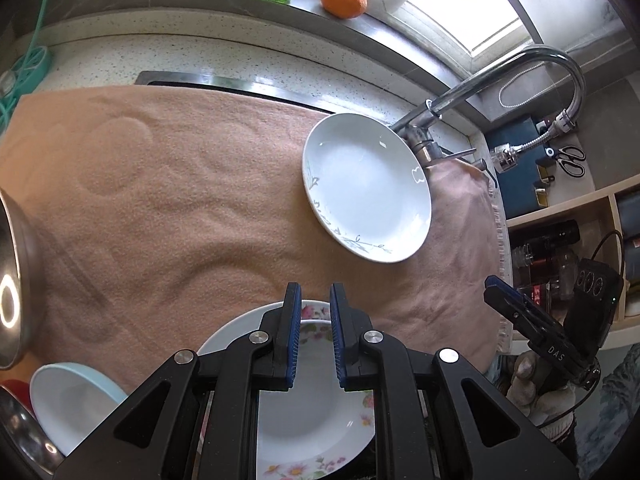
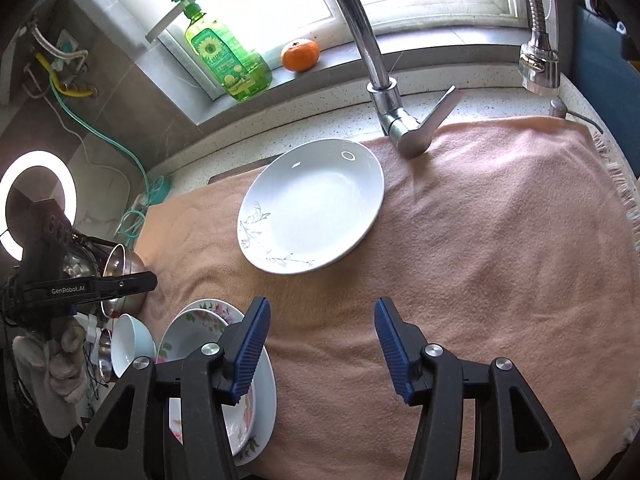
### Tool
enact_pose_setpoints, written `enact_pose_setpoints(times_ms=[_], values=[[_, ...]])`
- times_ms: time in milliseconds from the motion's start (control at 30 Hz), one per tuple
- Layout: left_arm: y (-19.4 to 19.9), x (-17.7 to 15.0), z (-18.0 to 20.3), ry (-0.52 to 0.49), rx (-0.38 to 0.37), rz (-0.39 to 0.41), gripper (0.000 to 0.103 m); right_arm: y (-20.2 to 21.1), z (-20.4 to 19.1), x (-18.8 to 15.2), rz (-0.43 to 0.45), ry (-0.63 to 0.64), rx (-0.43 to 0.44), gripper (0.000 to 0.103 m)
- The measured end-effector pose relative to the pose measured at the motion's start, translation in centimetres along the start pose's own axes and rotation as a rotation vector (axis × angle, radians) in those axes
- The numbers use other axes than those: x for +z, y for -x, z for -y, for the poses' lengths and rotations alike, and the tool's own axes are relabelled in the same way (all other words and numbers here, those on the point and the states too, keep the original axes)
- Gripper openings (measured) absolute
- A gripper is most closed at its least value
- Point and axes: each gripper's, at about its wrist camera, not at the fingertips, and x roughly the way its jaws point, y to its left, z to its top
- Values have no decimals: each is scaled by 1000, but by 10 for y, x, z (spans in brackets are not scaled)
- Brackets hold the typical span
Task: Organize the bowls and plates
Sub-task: 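Move the right tool to the rim of the grey vine-pattern plate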
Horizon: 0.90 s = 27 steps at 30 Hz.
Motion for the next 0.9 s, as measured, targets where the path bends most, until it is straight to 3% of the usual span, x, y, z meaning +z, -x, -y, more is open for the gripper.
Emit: enact_pose_setpoints(times_ms=[267, 500, 900], values=[[-15, 28, 1, -3, 14, -8, 13, -5, 14, 25, 39, -25, -68, 50], [-38, 49, -1, 10, 27, -38, 13, -26, 35, 48, 3, -110, -28, 49], [-62, 75, 1, 2, 52, -67, 13, -71, 57, 76, -61, -227, 20, 31]])
